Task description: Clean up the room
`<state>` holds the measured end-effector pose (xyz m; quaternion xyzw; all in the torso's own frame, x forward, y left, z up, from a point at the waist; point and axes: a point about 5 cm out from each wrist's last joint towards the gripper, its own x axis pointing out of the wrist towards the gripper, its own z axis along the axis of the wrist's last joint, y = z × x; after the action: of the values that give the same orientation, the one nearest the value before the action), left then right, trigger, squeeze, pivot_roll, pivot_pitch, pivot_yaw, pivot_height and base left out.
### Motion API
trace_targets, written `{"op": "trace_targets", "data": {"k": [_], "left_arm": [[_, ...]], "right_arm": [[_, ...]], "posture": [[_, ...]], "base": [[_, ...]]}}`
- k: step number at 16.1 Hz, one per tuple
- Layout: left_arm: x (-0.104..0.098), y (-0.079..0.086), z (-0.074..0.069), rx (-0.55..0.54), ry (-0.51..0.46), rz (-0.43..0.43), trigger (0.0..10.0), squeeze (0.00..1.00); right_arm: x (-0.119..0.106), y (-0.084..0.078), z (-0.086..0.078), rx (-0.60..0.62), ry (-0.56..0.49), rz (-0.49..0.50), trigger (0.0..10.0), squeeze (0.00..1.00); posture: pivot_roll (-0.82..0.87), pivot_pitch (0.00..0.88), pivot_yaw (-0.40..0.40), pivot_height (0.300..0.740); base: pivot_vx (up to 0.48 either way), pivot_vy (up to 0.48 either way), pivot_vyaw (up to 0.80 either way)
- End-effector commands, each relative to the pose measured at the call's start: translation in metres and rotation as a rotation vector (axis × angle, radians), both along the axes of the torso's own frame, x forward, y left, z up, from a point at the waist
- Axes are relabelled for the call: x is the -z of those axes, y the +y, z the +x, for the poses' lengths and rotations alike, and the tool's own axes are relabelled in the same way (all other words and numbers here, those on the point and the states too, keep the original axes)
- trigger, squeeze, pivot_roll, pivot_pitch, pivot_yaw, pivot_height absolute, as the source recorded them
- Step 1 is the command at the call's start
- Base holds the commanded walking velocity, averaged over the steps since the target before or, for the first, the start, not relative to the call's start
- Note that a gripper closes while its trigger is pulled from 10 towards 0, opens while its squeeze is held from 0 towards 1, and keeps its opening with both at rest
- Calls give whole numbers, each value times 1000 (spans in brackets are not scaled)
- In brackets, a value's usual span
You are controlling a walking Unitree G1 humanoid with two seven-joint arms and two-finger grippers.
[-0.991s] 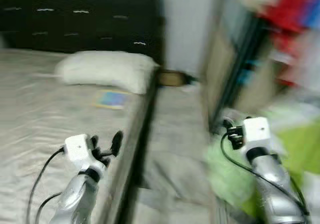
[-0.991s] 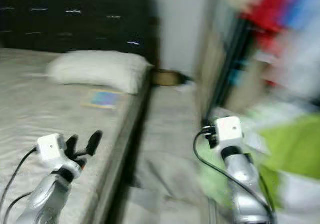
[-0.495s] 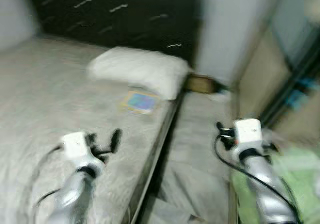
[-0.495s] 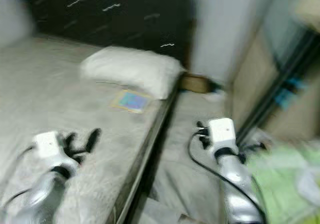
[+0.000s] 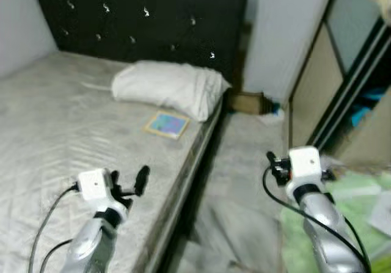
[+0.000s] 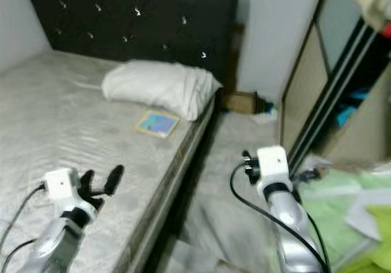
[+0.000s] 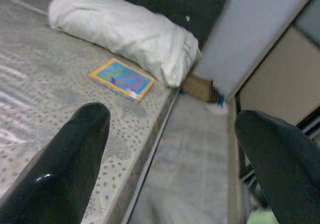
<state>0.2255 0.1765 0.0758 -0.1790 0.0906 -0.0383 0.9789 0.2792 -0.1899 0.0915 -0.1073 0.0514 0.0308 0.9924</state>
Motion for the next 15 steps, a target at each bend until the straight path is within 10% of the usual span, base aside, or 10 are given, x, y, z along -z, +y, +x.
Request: {"op": "trace_targets", "data": {"k": [1, 15], "left_arm": [[-4, -7, 4, 20, -13, -5, 10000, 0], [5, 10, 8, -64, 46, 73, 10000, 0]], "right_arm": [[-5, -7, 1, 15, -14, -14, 10000, 0], [-8, 2, 13, 32, -31, 62, 10000, 0]], "posture": [[-107, 0, -4, 740], [-96, 0, 3, 740]], "base": [[319, 0, -800], [0, 0, -213]]}}
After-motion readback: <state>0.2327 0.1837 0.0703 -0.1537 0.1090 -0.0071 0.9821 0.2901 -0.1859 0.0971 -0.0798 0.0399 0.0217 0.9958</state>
